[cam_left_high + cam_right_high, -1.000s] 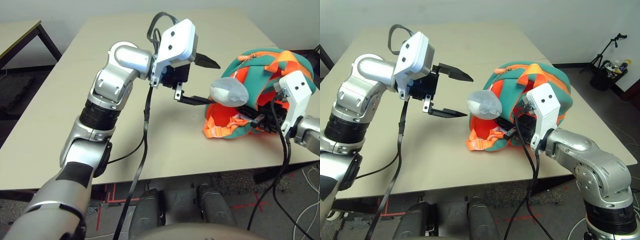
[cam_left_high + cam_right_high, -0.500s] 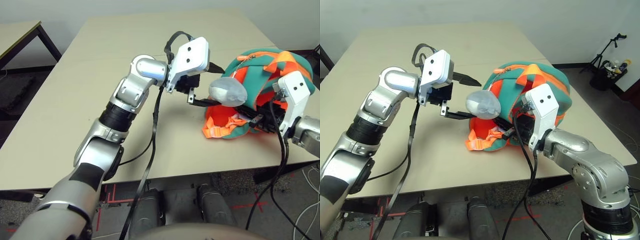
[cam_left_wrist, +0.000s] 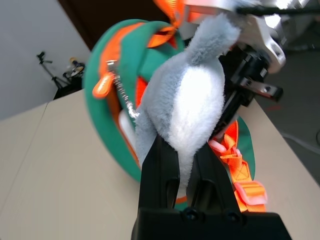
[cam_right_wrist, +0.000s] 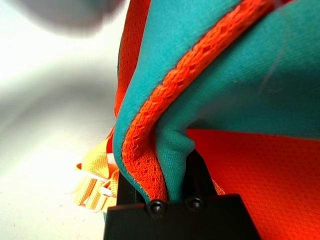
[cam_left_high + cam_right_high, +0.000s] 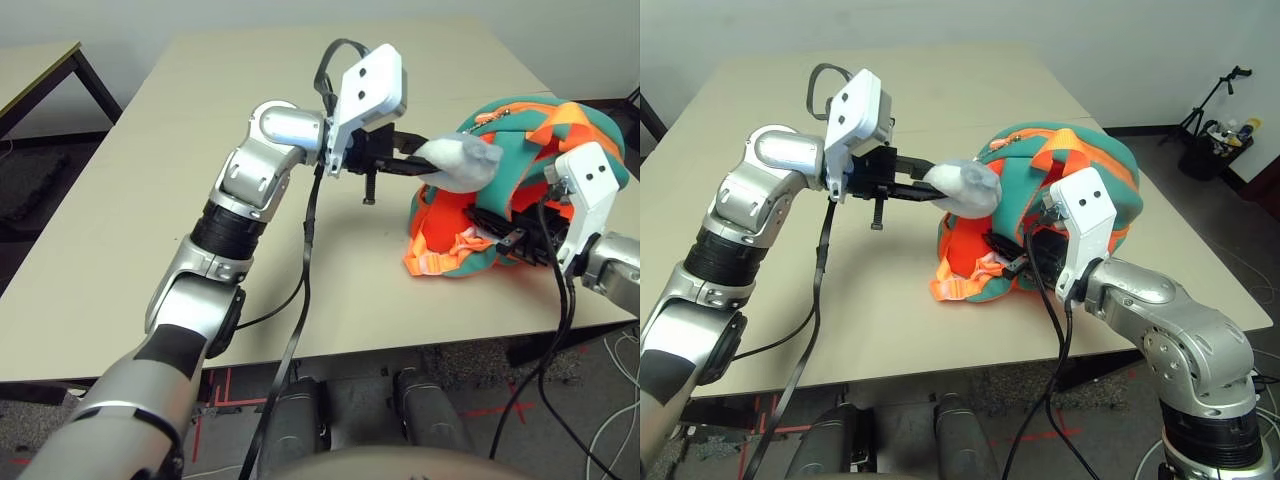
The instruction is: Put the pencil case into the backpack and zip it.
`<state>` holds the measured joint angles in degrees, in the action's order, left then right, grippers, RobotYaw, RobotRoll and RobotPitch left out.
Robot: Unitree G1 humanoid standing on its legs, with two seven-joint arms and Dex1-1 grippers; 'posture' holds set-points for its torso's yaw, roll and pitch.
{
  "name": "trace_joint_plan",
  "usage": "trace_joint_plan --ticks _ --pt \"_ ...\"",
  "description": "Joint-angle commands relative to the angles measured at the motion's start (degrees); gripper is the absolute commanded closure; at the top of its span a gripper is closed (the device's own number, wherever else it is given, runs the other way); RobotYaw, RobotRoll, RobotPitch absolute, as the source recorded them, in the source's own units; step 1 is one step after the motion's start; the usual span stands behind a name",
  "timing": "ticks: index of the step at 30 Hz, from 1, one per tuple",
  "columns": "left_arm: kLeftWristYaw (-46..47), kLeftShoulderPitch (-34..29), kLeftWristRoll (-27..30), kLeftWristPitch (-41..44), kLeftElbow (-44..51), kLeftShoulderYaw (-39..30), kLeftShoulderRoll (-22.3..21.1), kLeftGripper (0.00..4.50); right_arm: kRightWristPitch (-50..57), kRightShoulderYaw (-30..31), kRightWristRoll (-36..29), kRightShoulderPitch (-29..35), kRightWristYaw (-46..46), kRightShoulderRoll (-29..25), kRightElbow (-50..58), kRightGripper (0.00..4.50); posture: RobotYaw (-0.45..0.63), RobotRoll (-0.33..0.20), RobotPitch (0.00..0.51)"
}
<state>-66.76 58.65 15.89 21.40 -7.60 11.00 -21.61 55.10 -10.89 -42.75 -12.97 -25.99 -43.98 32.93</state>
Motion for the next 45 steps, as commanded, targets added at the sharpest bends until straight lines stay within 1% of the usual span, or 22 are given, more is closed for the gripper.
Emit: trace_joint_plan --ticks 1,4,9,10,12,16,17,19,21,23,25,28,34,37,38,40,43,45 --pt "4.04 1.97 1.75 7.31 -2.60 -4.21 -1.66 4.42 -0.04 2.03 0.37 -0.43 -1.37 0.40 -0.53 4.31 -0.08 0.000 0.082" --pt "6.45 1.79 2.77 12.14 -4.20 -6.16 -3.06 4.42 -0.18 2.10 0.76 -0.37 -1.72 0.43 -0.77 4.31 -0.08 0.000 0.083" --pt "8.21 -1.11 5.03 24.26 -5.27 -6.68 -6.27 4.42 -0.16 2.19 1.15 -0.50 -2.07 0.71 -0.99 4.31 -0.07 0.000 0.085" --pt "9.11 -1.56 6.68 31.37 -5.62 -7.17 -6.92 4.42 -0.14 2.21 1.22 -0.58 -2.11 0.78 -1.06 4.31 -0.07 0.000 0.087" --pt "9.83 -2.63 9.85 40.73 -5.43 -8.30 -7.61 4.42 -0.14 2.24 1.34 -0.66 -2.20 0.84 -1.11 4.31 -0.07 0.000 0.087" --pt "10.70 -6.28 15.26 53.81 -1.55 -9.11 -8.69 4.42 -0.12 2.17 1.44 -0.49 -2.21 0.97 -1.00 4.31 -0.08 0.000 0.088" --pt "10.39 -8.34 16.37 54.98 0.55 -8.46 -9.15 4.42 -0.12 2.15 1.46 -0.45 -2.16 1.05 -0.99 4.31 -0.08 0.000 0.088" --pt "10.66 -11.96 17.88 56.14 3.69 -7.40 -9.36 4.42 -0.15 2.13 1.55 -0.37 -2.06 1.19 -0.99 4.31 -0.08 0.000 0.088" --pt "13.03 -14.98 18.56 57.57 4.94 -7.68 -7.98 4.42 -0.20 2.09 1.65 -0.22 -2.00 1.31 -0.96 4.31 -0.08 0.000 0.087" --pt "14.84 -17.80 18.14 57.08 5.11 -6.75 -6.77 4.43 -0.25 2.06 1.77 -0.15 -1.91 1.47 -0.98 4.31 -0.08 0.000 0.087" --pt "16.47 -20.57 16.52 54.05 4.14 -5.10 -5.51 4.43 -0.37 2.05 1.93 -0.08 -1.75 1.72 -1.02 4.31 -0.08 0.000 0.085" --pt "17.61 -23.87 13.73 48.49 0.97 -2.06 -4.81 4.43 -0.57 2.08 2.18 -0.02 -1.52 2.17 -1.18 4.31 -0.09 0.000 0.084" --pt "20.00 -24.84 7.84 37.46 -10.75 1.39 -3.01 4.43 -1.18 2.14 3.31 0.48 -1.55 3.21 -1.53 4.31 -0.10 0.000 0.076" --pt "20.07 -25.37 6.78 35.05 -12.95 2.23 -1.86 4.43 -1.31 1.91 3.48 0.86 -1.26 3.84 -1.44 4.31 -0.10 0.000 0.074" --pt "19.82 -25.60 6.82 34.92 -12.67 2.36 -1.68 4.43 -1.34 1.86 3.56 0.98 -1.26 3.91 -1.40 4.31 -0.10 0.000 0.074" --pt "19.29 -26.22 8.28 36.47 -9.25 2.09 -1.54 4.43 -0.78 1.57 3.57 1.29 -1.06 3.87 -1.39 4.31 -0.10 0.000 0.072" --pt "19.92 -26.02 10.72 39.02 -3.46 -0.09 -1.48 4.43 1.23 0.72 2.61 2.24 -0.76 3.39 -1.19 4.31 -0.10 0.000 0.070" --pt "20.78 -25.40 12.48 41.24 0.49 -2.34 -1.54 3.70 3.42 -0.86 0.92 2.78 0.21 3.79 -0.40 3.58 -0.10 0.000 0.071"
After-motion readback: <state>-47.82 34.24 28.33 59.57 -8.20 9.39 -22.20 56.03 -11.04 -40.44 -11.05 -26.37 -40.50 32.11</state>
